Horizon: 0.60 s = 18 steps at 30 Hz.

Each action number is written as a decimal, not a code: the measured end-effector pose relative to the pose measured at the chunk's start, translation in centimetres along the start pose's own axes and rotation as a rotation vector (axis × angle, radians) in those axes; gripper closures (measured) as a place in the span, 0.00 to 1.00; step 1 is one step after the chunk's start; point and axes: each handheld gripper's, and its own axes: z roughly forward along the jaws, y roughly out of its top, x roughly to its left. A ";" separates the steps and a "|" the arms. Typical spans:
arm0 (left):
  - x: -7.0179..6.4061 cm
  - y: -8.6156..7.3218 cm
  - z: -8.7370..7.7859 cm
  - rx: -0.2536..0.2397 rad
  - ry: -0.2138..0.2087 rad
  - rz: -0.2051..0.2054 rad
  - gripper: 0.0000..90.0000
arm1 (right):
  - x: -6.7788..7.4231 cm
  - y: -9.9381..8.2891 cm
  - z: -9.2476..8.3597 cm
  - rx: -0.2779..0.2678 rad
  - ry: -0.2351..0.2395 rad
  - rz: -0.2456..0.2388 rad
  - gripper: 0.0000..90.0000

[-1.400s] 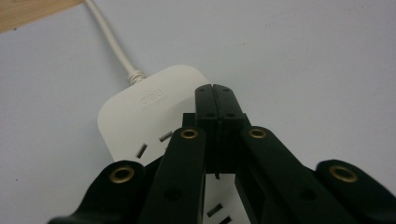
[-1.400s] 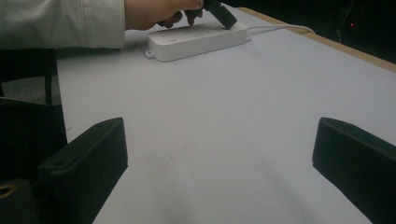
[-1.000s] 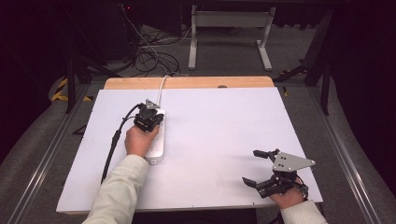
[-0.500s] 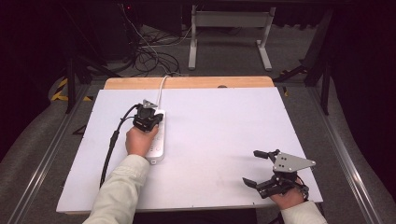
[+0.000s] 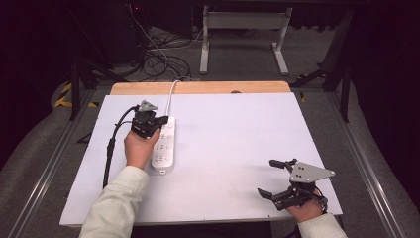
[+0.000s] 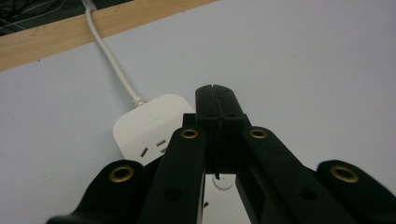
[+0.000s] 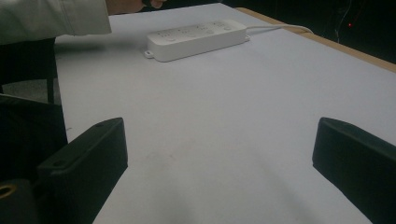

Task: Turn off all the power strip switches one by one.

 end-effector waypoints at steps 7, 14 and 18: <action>-1.5 -0.3 -3.7 -0.061 -0.079 0.044 0.74 | 0.0 0.0 -0.1 -0.002 -0.010 0.000 0.04; -3.2 -2.2 -8.5 -0.218 -0.139 0.109 0.50 | 0.0 0.0 -0.2 -0.010 -0.013 0.006 0.04; -3.5 -4.6 -10.4 -0.231 -0.174 0.135 0.41 | 0.1 0.0 -0.3 -0.012 -0.015 0.006 0.04</action>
